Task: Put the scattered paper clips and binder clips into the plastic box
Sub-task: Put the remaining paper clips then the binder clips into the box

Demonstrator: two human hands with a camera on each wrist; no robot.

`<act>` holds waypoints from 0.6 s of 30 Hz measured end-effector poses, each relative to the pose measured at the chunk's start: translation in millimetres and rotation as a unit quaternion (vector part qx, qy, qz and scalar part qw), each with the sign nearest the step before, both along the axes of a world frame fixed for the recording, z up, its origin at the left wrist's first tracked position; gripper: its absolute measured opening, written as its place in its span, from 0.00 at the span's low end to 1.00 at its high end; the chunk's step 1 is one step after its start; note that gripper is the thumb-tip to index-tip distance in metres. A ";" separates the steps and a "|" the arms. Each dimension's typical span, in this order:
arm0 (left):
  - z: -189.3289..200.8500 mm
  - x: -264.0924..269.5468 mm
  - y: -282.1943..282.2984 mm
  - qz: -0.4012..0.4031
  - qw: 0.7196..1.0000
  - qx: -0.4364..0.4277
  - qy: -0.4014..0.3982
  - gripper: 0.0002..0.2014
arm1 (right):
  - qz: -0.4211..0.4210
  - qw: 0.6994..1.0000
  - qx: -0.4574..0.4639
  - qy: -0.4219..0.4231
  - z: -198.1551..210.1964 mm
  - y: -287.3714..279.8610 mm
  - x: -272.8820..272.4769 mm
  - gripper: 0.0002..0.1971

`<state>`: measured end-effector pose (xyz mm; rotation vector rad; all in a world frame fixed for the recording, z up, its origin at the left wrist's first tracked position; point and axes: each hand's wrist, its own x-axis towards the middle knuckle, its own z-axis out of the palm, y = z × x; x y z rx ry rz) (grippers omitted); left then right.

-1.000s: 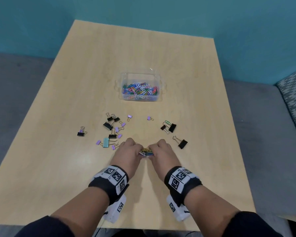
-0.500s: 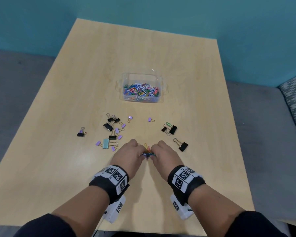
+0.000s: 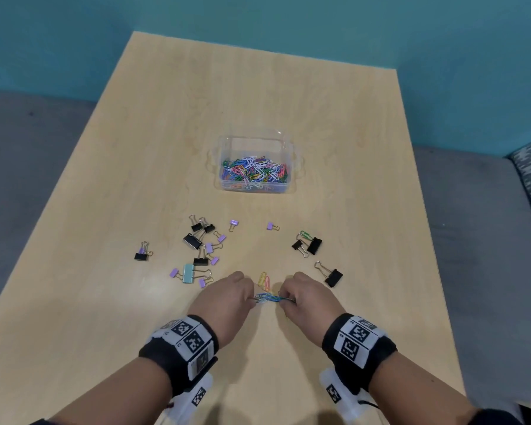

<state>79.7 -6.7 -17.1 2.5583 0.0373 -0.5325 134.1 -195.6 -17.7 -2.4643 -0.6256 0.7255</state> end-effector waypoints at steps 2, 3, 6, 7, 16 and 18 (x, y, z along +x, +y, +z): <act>5.1 1.1 5.6 0.039 0.998 -0.045 0.012 0.10 | -0.019 0.999 0.021 0.034 3.5 -2.2 4.8 0.03; 8.8 2.4 8.7 0.059 0.996 -0.066 0.015 0.10 | -0.034 0.998 0.031 0.052 6.6 -2.4 8.2 0.04; 22.4 15.3 18.8 0.104 0.988 -0.118 0.004 0.09 | -0.091 0.988 0.079 0.095 19.6 1.6 24.2 0.06; 27.2 23.0 23.0 0.120 0.984 -0.135 -0.002 0.10 | -0.111 0.984 0.096 0.104 24.8 4.8 32.5 0.06; 75.8 145.7 71.1 0.222 0.953 -0.147 -0.141 0.07 | -0.201 0.949 0.242 0.036 87.1 61.7 160.7 0.11; 81.5 173.1 77.3 0.216 0.957 -0.107 -0.160 0.06 | -0.193 0.956 0.219 -0.009 93.0 75.6 186.9 0.10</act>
